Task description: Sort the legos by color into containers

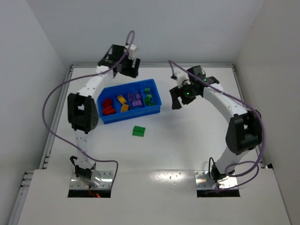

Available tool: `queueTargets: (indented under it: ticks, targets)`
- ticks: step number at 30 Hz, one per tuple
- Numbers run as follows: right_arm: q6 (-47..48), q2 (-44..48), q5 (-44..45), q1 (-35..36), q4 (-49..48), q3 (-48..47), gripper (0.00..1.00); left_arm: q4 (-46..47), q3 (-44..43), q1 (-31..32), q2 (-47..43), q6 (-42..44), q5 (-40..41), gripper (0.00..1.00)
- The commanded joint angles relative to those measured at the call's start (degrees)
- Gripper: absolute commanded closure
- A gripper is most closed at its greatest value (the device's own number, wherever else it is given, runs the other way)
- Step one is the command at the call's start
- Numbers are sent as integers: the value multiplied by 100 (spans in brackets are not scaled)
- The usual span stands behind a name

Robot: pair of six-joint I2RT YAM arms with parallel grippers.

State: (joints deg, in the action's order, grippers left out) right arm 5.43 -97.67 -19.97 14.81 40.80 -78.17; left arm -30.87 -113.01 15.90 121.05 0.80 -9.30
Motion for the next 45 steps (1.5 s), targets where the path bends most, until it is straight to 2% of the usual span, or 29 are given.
queueTargets:
  ticks: [1, 4, 6, 8, 12, 18, 28, 38, 45]
  targets:
    - [309, 38, -412, 853, -273, -75, 27, 257, -196, -534, -1432, -528, 138, 15]
    - [572, -42, -254, 1688, -519, -75, 30, 205, 182, -920, -1917, -476, 139, 12]
    - [634, -401, -201, 2025, -582, -84, 30, 125, 506, -1106, -2296, -423, 192, 12]
    - [635, -804, -402, 2271, -337, -477, 32, 73, 770, -1326, -2524, -362, 244, 12]
    - [635, -1658, -727, 2404, 112, -1182, 32, 73, 1508, -1467, -3095, -308, 244, 12]
    - [582, -2519, -675, 2650, 438, -1982, 31, 73, 1958, -1581, -3360, -141, 244, 12]
    - [582, -2757, -403, 3071, 324, -2097, 31, 73, 2117, -1634, -3413, 52, 244, 12]
    - [283, -2986, 484, 3177, -89, -2158, 31, 73, 2284, -1634, -3466, 158, 192, 12]
    - [283, -3205, 546, 3177, -89, -2334, 31, 125, 2451, -1687, -3519, 219, 192, 12]
